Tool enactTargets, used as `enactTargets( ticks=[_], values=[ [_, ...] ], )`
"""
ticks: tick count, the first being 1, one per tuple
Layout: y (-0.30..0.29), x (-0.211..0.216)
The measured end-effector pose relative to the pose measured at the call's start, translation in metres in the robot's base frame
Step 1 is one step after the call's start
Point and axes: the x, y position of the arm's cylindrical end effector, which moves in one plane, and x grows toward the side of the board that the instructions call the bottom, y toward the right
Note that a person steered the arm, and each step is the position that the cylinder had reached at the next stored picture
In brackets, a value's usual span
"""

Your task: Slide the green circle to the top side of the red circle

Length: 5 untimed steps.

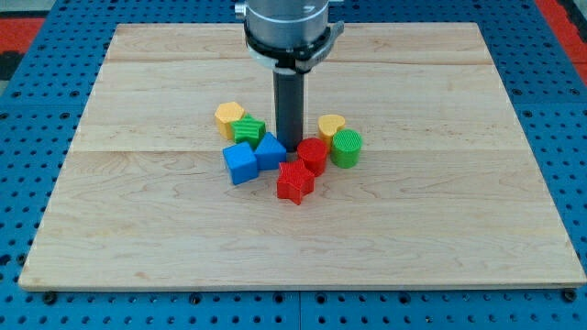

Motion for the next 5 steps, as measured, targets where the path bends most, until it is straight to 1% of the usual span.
enactTargets(
  ticks=[1, 2, 3, 4, 5],
  values=[
    [0.033, 0.021],
    [0.106, 0.043],
    [0.173, 0.054],
    [0.164, 0.000],
    [0.151, -0.041]
  ],
)
